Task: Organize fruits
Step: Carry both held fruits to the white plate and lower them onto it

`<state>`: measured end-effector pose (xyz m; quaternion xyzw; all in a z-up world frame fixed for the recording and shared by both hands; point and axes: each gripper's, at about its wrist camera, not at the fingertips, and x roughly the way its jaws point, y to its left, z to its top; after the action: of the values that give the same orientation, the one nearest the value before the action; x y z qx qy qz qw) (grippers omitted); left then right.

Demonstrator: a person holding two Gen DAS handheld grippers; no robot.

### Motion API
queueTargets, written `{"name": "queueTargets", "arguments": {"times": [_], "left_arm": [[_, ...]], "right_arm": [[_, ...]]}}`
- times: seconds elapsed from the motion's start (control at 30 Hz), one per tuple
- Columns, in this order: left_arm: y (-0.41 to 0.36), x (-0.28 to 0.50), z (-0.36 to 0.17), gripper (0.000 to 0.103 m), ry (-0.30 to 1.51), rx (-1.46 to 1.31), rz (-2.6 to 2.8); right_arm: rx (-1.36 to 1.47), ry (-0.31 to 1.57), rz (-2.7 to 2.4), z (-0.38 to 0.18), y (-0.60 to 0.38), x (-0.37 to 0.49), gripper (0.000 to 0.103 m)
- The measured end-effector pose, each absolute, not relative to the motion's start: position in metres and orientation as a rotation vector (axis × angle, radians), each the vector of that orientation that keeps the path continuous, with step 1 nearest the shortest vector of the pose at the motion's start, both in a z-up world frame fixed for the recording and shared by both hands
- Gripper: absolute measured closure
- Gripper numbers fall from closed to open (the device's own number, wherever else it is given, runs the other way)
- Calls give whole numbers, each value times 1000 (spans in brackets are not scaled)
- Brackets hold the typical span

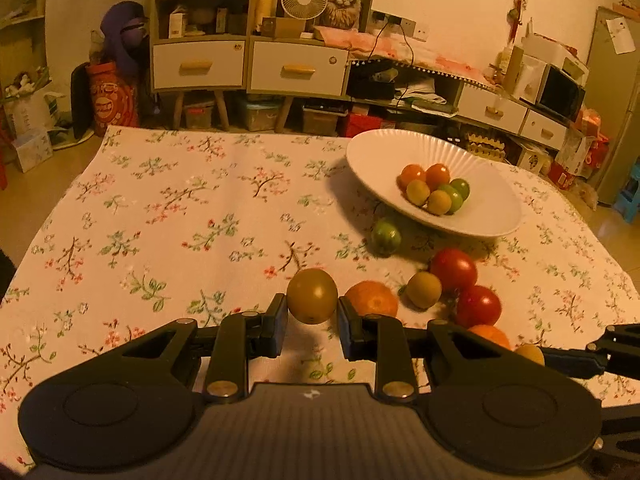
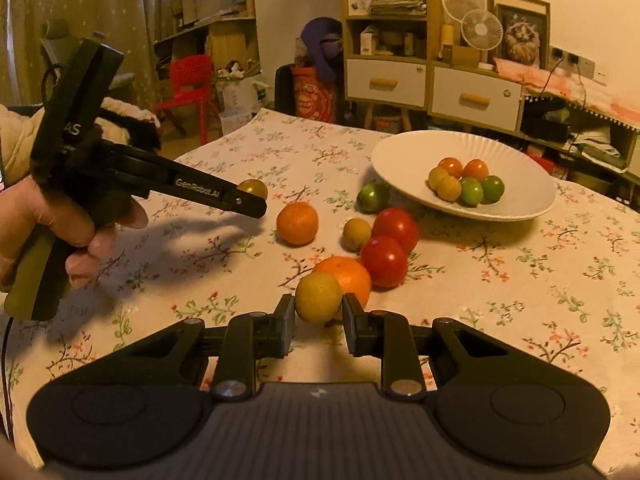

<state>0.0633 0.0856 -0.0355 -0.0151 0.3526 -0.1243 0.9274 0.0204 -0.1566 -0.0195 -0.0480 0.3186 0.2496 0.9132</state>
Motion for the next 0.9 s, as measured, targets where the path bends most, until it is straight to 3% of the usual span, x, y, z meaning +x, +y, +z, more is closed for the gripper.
{"name": "queueTargets", "arguments": {"times": [0.9], "left_arm": [[1, 92, -7, 65, 665, 14, -378]], "right_arm": [[-14, 635, 358, 10, -223, 105, 80]]}}
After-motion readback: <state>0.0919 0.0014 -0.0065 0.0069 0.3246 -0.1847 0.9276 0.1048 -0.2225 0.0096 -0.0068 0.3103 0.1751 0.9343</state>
